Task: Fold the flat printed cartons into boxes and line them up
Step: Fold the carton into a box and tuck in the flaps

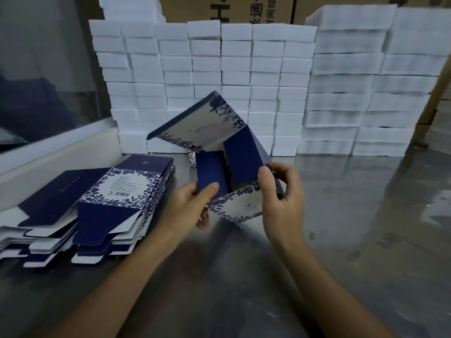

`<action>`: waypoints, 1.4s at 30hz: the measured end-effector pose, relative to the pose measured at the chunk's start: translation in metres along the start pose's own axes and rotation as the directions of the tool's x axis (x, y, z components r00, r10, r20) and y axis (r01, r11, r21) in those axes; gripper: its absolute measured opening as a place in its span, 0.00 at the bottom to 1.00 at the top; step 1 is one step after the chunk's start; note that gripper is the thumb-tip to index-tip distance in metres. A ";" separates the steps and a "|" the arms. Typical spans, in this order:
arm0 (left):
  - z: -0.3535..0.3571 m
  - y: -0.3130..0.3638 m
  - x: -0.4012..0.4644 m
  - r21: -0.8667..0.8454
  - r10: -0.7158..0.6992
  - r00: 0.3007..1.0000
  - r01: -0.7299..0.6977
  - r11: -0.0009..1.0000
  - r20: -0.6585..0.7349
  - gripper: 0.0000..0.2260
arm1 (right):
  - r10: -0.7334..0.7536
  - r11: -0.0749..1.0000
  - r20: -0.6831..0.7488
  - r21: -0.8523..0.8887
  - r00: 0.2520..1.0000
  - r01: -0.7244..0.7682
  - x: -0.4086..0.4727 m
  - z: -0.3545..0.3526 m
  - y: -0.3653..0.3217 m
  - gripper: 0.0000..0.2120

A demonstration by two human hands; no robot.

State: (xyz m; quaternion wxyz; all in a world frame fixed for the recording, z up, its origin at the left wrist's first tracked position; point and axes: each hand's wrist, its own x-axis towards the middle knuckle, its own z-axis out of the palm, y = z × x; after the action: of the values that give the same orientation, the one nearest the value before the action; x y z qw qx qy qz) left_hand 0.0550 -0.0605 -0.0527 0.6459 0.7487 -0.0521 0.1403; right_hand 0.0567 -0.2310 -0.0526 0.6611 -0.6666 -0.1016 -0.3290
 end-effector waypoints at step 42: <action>-0.014 -0.017 0.010 -0.224 -0.220 0.922 0.153 0.963 -0.317 0.21 | 0.103 0.994 0.255 0.000 0.961 -0.106 -0.008 0.003 0.008 0.38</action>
State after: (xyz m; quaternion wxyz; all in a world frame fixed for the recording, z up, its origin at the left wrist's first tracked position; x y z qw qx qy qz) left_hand 0.0671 -0.0429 -0.0639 0.7256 0.6481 0.1182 0.1988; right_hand 0.0562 -0.2266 -0.0629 0.6637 -0.7031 -0.1527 -0.2046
